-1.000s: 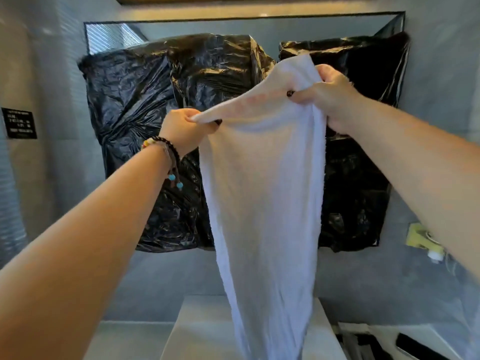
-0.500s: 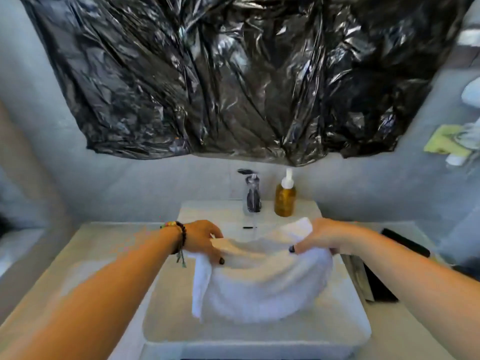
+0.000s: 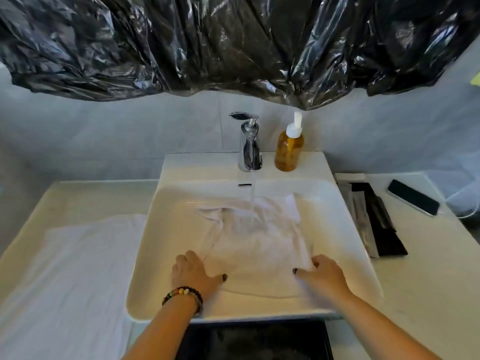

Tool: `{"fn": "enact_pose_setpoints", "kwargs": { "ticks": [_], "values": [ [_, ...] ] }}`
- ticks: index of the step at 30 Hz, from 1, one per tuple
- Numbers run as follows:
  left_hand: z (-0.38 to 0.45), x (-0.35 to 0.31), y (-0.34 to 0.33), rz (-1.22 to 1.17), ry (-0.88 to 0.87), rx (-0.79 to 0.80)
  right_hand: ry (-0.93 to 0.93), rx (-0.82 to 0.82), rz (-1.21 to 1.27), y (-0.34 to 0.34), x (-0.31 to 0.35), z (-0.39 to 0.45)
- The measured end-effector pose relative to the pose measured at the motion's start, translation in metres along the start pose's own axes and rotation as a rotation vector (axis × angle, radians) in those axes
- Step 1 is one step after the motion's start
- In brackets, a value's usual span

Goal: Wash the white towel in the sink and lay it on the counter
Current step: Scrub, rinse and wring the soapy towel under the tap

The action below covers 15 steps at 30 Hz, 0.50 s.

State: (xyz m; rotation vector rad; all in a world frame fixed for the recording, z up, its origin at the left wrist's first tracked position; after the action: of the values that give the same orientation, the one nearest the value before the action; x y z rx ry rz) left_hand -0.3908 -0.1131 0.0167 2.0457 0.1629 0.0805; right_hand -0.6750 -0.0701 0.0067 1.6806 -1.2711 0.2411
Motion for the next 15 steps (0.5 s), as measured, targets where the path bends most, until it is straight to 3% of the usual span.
{"fn": "enact_pose_setpoints", "kwargs": {
  "ticks": [2,4,8,10,13,15],
  "values": [
    [0.005,0.002,0.015,-0.017,-0.020,0.080,0.018,0.035,-0.026,0.007,0.012,-0.002],
    [0.009,0.009,0.034,-0.196,-0.057,0.119,0.060,-0.029,0.081,0.020,0.029,0.000],
    [-0.001,0.022,0.089,-1.177,-0.101,0.066,0.150,-0.146,0.518,0.067,0.076,-0.012],
    [-0.002,0.024,0.119,-1.513,-0.168,-0.022,0.212,-0.203,0.689,0.094,0.101,-0.019],
    [0.011,0.022,0.132,-1.734,-0.115,-0.148,0.213,-0.158,0.997,0.112,0.121,-0.013],
    [0.018,0.008,0.117,-1.756,-0.060,-0.063,0.166,-0.040,1.196,0.101,0.122,-0.007]
  ]
}}
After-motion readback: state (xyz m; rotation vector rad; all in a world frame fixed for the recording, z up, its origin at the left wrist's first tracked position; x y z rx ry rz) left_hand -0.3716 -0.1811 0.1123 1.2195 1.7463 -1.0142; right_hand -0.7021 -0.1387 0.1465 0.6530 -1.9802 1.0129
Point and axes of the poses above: each hand's wrist, its own z-axis towards the middle knuckle, its own y-axis out of the back of the hand, x = y × z, the point moved 1 cm from there along z, towards the middle knuckle, and after that the axes turned 13 degrees about z, right-handed, at the moved point
